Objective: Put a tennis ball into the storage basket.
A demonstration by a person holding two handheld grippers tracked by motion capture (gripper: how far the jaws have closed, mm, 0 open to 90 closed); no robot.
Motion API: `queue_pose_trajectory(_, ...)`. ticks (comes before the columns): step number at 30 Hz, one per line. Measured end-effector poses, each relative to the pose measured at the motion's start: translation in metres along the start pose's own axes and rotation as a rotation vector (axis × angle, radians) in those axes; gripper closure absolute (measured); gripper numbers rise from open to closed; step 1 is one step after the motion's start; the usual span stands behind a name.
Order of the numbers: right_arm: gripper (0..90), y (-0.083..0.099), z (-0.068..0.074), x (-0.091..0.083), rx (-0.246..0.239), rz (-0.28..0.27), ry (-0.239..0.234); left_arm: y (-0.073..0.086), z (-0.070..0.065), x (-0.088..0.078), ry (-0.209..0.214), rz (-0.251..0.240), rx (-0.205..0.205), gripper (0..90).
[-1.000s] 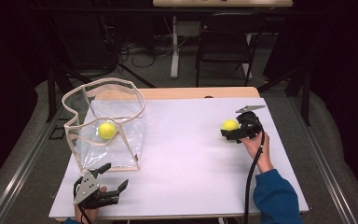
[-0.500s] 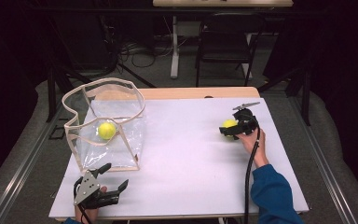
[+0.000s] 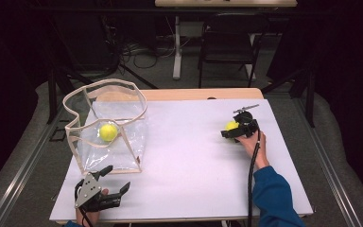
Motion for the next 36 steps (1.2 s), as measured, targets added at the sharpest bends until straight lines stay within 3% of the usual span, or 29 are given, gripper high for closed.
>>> queue_pose_trajectory(4, 3.5, 0.0006, -0.0001, 0.0013, -0.003, 0.022, 0.026, -0.0001, -0.0002, -0.0002, 0.003, 0.002, 0.004, 15.8)
queue_pose_trajectory(9, 9.0, 0.0014, 0.0003, 0.0019, 0.002, 0.031, 0.022, -0.0002, -0.0003, -0.0003, 0.003, 0.002, 0.004, 15.8)
queue_pose_trajectory(15, 22.0, 0.0019, -0.0007, 0.0023, 0.002, 0.049, 0.043, -0.0001, 0.0005, -0.0006, 0.001, 0.001, 0.002, 15.8)
queue_pose_trajectory(23, 25.4, 0.0017, -0.0008, 0.0028, 0.002, 0.053, 0.04, -0.0002, 0.0005, -0.0007, 0.0, 0.001, 0.003, 15.8)
queue_pose_trajectory(36, 25.7, -0.003, 0.0053, -0.0046, -0.04, 0.072, 0.047, -0.0004, 0.001, -0.0014, -0.003, 0.002, 0.007, 15.8)
Point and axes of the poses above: each handheld gripper's, and its own axes: x roughly forward along the jaws, y roughly out of its underside, z roughly to its left, the point moved 4 cm from there along x, roughly forward along the jaws, and after that the axes turned 7 degrees about -x, right-handed, at the moved point
